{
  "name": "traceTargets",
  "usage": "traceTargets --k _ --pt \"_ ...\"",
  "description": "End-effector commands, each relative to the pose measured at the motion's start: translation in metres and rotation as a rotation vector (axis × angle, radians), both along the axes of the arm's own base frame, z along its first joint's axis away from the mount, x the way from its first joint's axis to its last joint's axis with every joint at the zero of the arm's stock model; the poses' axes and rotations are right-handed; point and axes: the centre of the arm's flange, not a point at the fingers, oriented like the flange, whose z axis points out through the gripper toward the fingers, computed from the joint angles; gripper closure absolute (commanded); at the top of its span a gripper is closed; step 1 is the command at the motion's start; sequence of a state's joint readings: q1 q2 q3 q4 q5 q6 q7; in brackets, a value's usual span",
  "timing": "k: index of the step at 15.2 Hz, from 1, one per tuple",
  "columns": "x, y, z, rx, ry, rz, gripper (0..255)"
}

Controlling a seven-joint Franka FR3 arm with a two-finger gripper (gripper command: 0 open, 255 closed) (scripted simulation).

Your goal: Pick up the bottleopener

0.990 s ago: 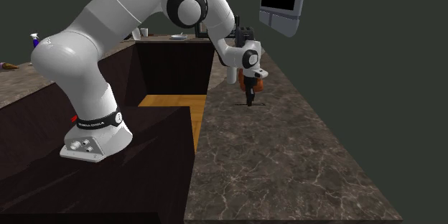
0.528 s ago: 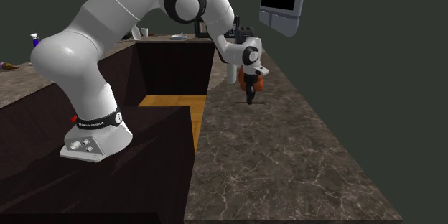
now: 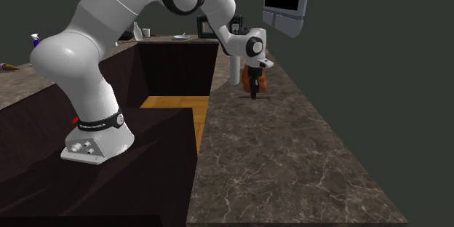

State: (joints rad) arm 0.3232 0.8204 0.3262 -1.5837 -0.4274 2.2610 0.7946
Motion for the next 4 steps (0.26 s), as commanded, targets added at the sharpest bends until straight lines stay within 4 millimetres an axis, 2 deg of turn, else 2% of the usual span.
traceTargets --k 1,4 --pt "-0.0007 -0.0006 0.0101 0.0 0.0 0.0 255" --pt "-0.0007 -0.0006 0.0162 0.0 0.0 0.0 255"
